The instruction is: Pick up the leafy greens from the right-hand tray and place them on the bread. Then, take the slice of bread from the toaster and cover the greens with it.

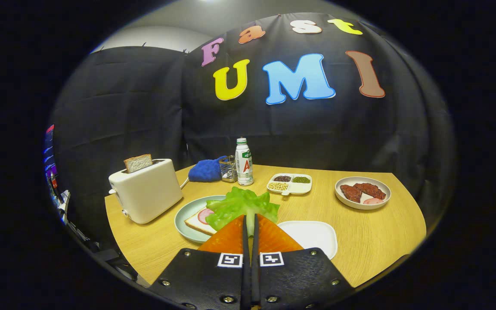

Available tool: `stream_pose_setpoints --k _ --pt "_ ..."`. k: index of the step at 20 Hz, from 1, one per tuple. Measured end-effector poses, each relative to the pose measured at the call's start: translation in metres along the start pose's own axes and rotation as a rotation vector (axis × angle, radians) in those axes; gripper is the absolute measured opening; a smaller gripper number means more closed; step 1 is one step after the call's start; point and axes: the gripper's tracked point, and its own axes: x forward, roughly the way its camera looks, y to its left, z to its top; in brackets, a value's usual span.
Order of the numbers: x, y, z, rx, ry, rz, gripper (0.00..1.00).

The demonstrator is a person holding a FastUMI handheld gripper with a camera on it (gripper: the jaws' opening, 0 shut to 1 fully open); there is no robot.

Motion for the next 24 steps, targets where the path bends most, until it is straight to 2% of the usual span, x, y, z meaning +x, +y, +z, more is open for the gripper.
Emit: stream_pose_setpoints --k 6,12,16,24 --pt "0.025 0.033 0.003 0.013 0.005 0.057 0.01" --pt "0.064 0.058 0.0 0.036 -0.009 0.054 0.0" --pt "0.092 0.08 -0.009 0.067 0.026 0.104 0.01" --pt "0.119 0.076 -0.043 0.051 0.137 0.063 0.01"
